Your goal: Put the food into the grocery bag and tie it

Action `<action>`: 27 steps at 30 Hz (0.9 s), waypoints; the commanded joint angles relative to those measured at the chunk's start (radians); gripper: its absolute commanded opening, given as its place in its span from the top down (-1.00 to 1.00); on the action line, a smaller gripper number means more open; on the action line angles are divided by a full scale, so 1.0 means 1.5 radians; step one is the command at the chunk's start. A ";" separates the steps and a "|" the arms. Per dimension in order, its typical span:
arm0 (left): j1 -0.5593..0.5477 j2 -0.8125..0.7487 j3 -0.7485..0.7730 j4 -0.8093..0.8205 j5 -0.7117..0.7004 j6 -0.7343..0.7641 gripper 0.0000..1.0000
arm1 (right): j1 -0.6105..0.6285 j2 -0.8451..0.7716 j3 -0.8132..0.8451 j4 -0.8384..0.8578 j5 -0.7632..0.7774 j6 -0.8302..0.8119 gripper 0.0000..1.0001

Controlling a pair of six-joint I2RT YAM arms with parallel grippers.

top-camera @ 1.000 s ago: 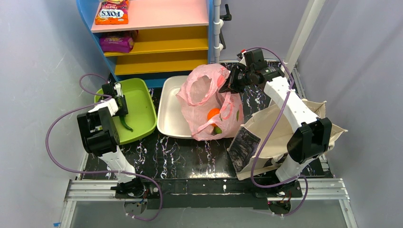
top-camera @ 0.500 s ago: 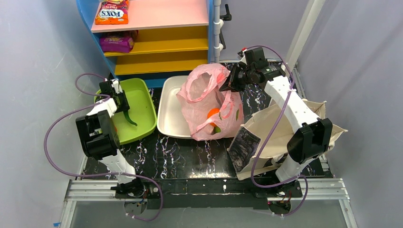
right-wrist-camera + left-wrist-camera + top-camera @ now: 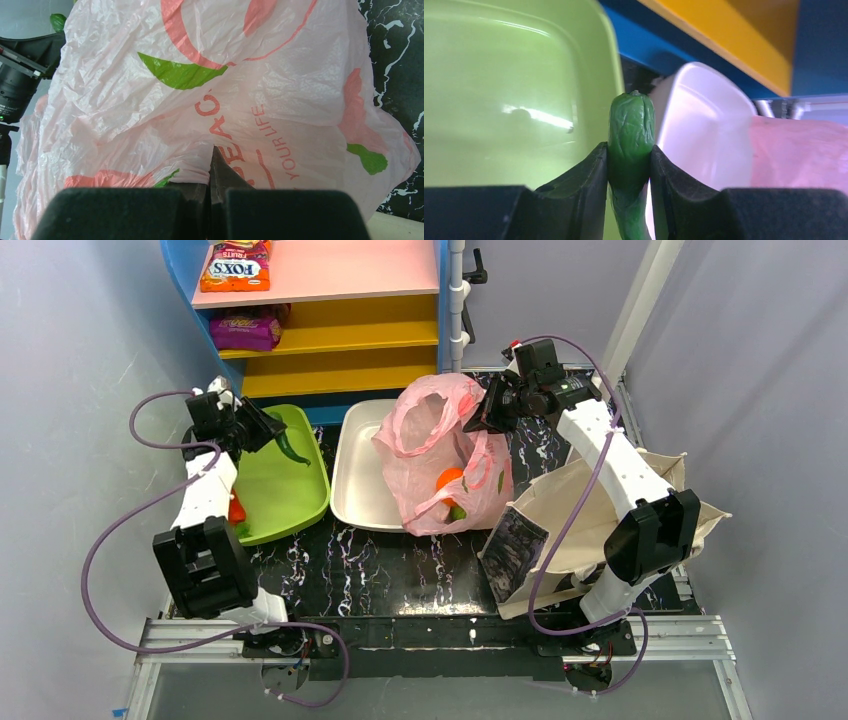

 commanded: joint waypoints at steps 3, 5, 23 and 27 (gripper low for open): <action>-0.044 -0.089 0.003 0.040 0.123 -0.104 1.00 | 0.003 -0.021 0.015 0.002 0.009 0.000 0.97; -0.062 -0.107 0.015 0.040 0.156 -0.101 1.00 | 0.003 -0.020 0.012 0.003 0.012 -0.002 0.97; -0.452 -0.284 0.080 0.068 0.320 0.055 1.00 | 0.002 -0.022 0.023 0.001 0.009 -0.003 0.97; -0.552 -0.182 0.147 0.076 0.350 0.097 1.00 | 0.003 -0.024 0.026 -0.004 0.013 -0.004 0.97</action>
